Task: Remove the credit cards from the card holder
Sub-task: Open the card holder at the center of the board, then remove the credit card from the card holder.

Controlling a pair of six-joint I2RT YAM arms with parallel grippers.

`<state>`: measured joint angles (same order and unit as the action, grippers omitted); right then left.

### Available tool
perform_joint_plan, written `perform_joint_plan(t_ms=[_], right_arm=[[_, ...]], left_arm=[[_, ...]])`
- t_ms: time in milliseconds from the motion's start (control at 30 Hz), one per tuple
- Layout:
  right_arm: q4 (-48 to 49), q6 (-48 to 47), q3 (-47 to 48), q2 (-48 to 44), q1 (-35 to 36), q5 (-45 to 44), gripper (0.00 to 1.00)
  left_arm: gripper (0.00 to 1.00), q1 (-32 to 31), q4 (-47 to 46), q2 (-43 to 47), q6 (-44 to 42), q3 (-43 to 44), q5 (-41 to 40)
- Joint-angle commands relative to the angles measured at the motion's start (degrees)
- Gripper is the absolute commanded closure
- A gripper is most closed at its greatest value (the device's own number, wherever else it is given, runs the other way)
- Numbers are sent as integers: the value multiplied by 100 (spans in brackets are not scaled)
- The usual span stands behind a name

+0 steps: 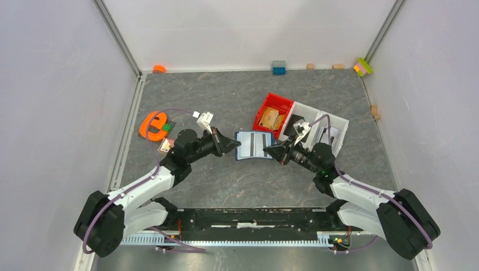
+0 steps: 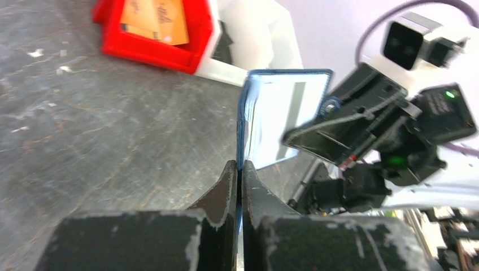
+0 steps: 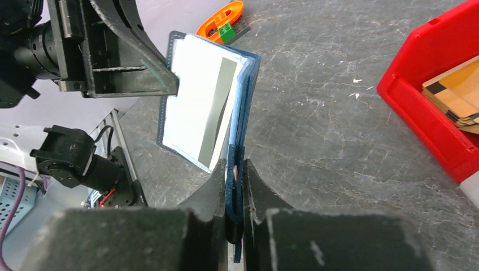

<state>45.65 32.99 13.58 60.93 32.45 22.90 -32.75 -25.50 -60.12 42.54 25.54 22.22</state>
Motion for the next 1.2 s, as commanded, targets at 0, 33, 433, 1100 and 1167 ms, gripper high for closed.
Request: perform_joint_plan(t_ms=[0, 33, 433, 1100, 1167], right_arm=[[318, 139, 15, 6, -87, 65, 96], [375, 176, -8, 5, -102, 92, 97], [244, 350, 123, 298, -151, 175, 100], [285, 713, 244, 483, -193, 538, 100], [500, 897, 244, 536, -195, 751, 100]], left_arm=[[94, 22, 1206, -145, -412, 546, -1184], [90, 18, 1472, -240, -481, 658, -1403], [51, 2, 2591, -518, -764, 1261, -1740], [70, -655, 937, -1182, -871, 1238, 198], [69, -649, 806, -1302, -820, 1241, 334]])
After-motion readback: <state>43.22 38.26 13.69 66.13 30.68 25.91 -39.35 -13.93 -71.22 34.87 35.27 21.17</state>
